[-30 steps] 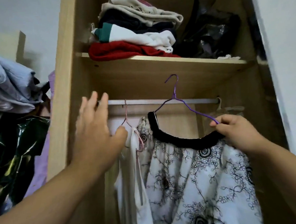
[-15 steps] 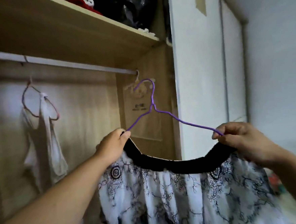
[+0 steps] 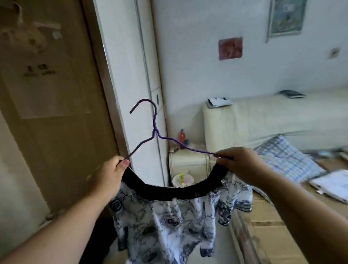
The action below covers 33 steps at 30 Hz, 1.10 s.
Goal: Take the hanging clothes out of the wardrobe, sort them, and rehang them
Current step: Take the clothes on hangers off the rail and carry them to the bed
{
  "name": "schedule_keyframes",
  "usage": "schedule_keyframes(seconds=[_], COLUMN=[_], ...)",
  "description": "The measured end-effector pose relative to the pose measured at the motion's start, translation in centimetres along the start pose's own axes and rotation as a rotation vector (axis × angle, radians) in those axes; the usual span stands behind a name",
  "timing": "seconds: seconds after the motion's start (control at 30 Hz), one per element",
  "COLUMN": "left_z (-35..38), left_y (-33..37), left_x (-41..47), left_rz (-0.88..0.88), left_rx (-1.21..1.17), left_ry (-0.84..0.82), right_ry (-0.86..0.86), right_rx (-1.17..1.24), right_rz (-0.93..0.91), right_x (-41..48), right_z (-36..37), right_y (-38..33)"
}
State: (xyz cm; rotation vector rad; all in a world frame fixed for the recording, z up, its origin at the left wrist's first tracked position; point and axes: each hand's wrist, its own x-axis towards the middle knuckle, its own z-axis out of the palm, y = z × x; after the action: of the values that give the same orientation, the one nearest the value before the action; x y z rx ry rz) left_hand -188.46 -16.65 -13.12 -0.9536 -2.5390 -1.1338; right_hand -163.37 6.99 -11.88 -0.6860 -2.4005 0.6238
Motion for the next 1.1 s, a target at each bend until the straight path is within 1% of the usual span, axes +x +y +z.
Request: schedule_keyframes(seconds=[0.07, 0.17, 0.3, 0.43, 0.5, 0.57, 0.63, 0.8, 0.97, 1.1], left_z=[1.3, 2.9, 5.8, 9.3, 11.6, 14.2, 16.9, 24.0, 30.8, 35.4], left_y=[-0.2, 0.5, 3.4, 7.2, 9.8, 12.8, 15.7, 23.1, 29.5, 34.7], left_x=[-2.5, -6.0, -10.2, -14.6, -17.3, -20.4, -23.9, -33.7, -42.1, -47.7], left_rz=[0.059, 0.184, 0.318, 0.47, 0.572, 0.643, 0.685, 0.788, 0.79, 0.785], left_rx=[0.051, 0.125, 0.078, 0.1, 0.076, 0.098, 0.14, 0.161, 0.144, 0.219], left_ry=[-0.044, -0.081, -0.268, -0.413, -0.525, -0.617, -0.676, -0.88, -1.067, -1.128], right_ry=[0.023, 0.001, 0.042, 0.038, 0.074, 0.145, 0.23, 0.405, 0.452, 0.501], right_rx=[-0.018, -0.025, 0.006, 0.08, 0.125, 0.195, 0.261, 0.3, 0.268, 0.238], right_rz=[0.058, 0.183, 0.346, 0.538, 0.654, 0.782, 0.893, 1.088, 1.252, 1.38], right_x=[-5.1, -12.6, -22.0, -30.6, -35.4, -40.6, -45.4, -56.2, -63.9, -68.3], right_z=[0.6, 0.5, -0.8, -2.0, -2.8, -3.6, -4.6, -8.5, -11.9, -14.2], right_y=[0.9, 2.1, 3.8, 6.7, 8.3, 10.0, 11.4, 15.1, 20.8, 25.9])
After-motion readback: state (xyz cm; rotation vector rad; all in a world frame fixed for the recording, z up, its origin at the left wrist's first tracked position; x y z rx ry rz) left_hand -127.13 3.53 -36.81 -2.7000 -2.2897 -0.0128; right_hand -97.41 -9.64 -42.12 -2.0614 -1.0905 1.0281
